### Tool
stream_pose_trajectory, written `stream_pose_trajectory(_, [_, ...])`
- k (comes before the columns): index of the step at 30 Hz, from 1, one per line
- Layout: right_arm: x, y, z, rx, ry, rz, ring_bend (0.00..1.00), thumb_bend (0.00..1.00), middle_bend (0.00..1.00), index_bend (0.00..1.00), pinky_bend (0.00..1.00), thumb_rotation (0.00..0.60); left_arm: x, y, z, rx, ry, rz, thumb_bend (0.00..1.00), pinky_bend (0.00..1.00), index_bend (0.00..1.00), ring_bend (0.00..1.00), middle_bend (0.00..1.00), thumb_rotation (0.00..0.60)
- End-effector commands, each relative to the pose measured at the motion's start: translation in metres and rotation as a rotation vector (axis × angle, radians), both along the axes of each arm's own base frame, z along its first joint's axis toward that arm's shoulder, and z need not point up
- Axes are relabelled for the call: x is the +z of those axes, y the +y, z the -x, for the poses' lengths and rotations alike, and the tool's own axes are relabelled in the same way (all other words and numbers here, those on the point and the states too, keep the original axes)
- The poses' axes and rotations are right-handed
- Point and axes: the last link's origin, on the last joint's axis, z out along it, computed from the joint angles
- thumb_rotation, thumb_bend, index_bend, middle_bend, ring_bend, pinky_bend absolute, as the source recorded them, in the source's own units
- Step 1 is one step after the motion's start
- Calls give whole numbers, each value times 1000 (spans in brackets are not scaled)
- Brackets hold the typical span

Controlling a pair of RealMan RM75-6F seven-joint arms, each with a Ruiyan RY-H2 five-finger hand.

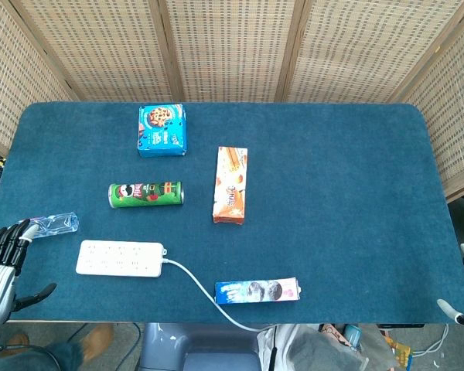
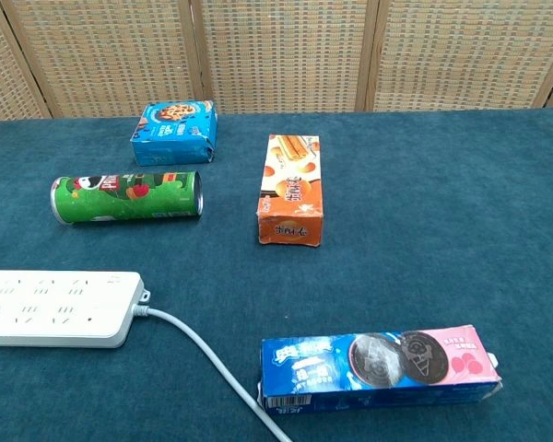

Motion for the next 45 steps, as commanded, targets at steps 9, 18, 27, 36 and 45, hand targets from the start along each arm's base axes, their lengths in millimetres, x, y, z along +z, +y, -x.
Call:
stream_pose_trajectory(9, [-1,-1,0,-2,0,-4,0,0,0,0,0,600,-2,2,0,-1,18,13,0,2,0,28,52,600])
stream_pose_trajectory(18, [1,-1,0,-3,-12,-4,0,0,0,0,0,600,-60,29,-9,-2,-22,213,863,1000,0,999,1000,600])
stream_pose_trajectory(27, [2,-1,1,-1,-22,-13,0,0,0,0,0,600,-111,36,-31,63,-31,409,1000,1000,30,1000,1000,600])
stream_pose_trajectory(36, [3,-3,3,-6,-29,-24,0,0,0,0,0,600,-139,43,-44,128,-41,502,1000,1000,248,1000,1000,600])
stream_pose_trajectory(45, [4,-5,4,-15,-35,-23,0,0,0,0,0,600,-154,48,-50,142,-29,503,1000,1000,279,1000,1000,600])
